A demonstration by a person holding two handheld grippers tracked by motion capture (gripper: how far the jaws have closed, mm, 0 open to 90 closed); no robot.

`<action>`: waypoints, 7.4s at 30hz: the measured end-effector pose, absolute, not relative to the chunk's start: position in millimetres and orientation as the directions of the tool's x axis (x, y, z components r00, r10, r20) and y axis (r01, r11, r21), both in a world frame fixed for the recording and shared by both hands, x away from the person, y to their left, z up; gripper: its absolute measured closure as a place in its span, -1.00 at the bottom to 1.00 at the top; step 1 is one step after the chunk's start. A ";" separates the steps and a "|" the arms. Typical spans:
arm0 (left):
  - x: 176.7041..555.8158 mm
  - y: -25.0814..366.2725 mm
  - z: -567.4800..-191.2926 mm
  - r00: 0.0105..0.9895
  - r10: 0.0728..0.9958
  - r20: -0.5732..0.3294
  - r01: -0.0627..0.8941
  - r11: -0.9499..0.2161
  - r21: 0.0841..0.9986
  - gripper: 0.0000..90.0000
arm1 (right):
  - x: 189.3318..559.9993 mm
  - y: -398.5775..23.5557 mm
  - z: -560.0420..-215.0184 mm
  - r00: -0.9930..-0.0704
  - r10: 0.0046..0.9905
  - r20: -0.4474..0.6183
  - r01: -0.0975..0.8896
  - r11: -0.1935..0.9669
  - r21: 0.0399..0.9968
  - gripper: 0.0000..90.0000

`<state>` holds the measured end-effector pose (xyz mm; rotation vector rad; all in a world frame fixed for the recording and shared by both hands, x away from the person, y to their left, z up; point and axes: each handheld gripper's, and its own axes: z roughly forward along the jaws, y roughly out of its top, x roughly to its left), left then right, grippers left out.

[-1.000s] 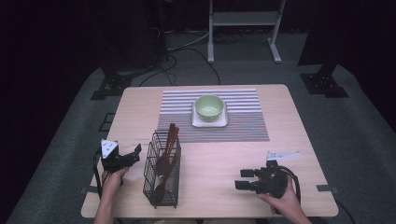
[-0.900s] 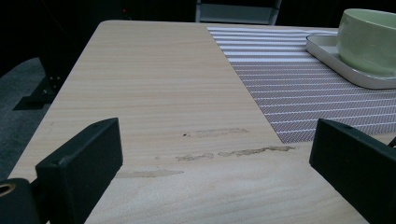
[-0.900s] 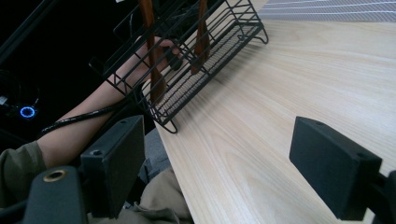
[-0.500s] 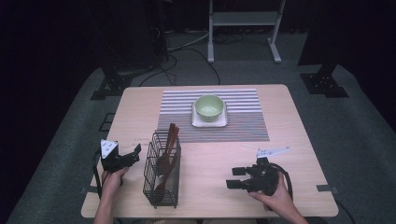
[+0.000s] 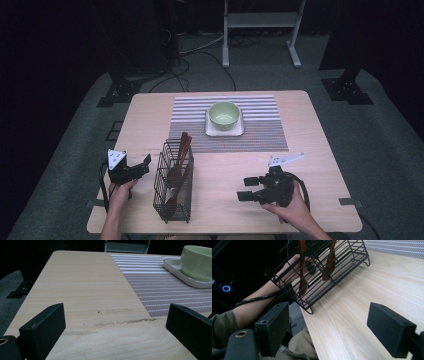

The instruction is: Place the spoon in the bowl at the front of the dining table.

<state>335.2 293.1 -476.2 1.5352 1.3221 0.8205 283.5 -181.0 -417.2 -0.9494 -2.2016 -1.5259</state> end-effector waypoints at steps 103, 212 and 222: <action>334.5 294.4 -476.3 0.202 0.976 -0.086 0.363 0.007 0.932 -0.96 | 309.7 -102.1 -358.2 -0.776 0.275 0.568 0.631 0.365 0.685 -0.63; 334.2 295.4 -476.3 0.204 0.975 -0.089 0.363 0.010 0.932 -0.96 | 337.0 -40.8 -324.6 -0.805 0.336 0.489 0.593 0.447 0.670 0.83; 334.4 295.1 -476.3 0.204 0.975 -0.087 0.364 0.007 0.932 -0.96 | 337.1 -47.6 -316.4 -0.801 0.328 0.500 0.598 0.424 0.680 0.84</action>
